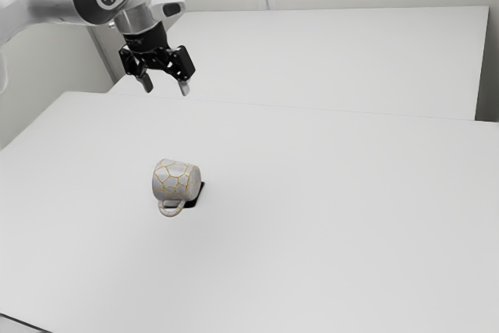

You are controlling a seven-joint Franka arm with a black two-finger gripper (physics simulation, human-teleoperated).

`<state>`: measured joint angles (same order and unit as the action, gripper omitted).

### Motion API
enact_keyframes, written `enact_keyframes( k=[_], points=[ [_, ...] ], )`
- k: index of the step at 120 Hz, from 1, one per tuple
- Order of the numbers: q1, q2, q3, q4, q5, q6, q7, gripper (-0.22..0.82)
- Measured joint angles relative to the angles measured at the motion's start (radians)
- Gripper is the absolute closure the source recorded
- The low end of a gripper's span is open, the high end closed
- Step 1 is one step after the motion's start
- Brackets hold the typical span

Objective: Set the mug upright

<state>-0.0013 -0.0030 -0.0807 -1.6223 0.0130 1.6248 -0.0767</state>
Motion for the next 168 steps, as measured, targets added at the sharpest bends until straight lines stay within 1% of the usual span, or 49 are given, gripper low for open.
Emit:
enact_keyframes(
  k=[17, 45, 56, 72, 89, 120, 143, 168],
  points=[
    [-0.001, 0.003, 0.001, 0.006, 0.0, -0.001, -0.004, 0.0],
    [0.005, 0.043, 0.005, 0.053, 0.0, -0.027, -0.009, 0.0],
    [0.041, 0.052, 0.004, 0.056, -0.002, -0.033, -0.006, 0.0],
    [0.123, 0.069, 0.003, 0.061, -0.013, -0.037, 0.007, 0.0],
    [0.189, 0.102, 0.003, 0.059, -0.049, -0.042, 0.034, 0.0],
    [0.275, 0.153, 0.001, 0.025, -0.147, -0.04, 0.107, 0.0],
    [0.312, 0.163, 0.001, -0.055, -0.2, -0.014, 0.161, 0.0],
    [0.339, 0.192, 0.0, -0.109, -0.24, 0.029, 0.216, 0.0]
  ],
)
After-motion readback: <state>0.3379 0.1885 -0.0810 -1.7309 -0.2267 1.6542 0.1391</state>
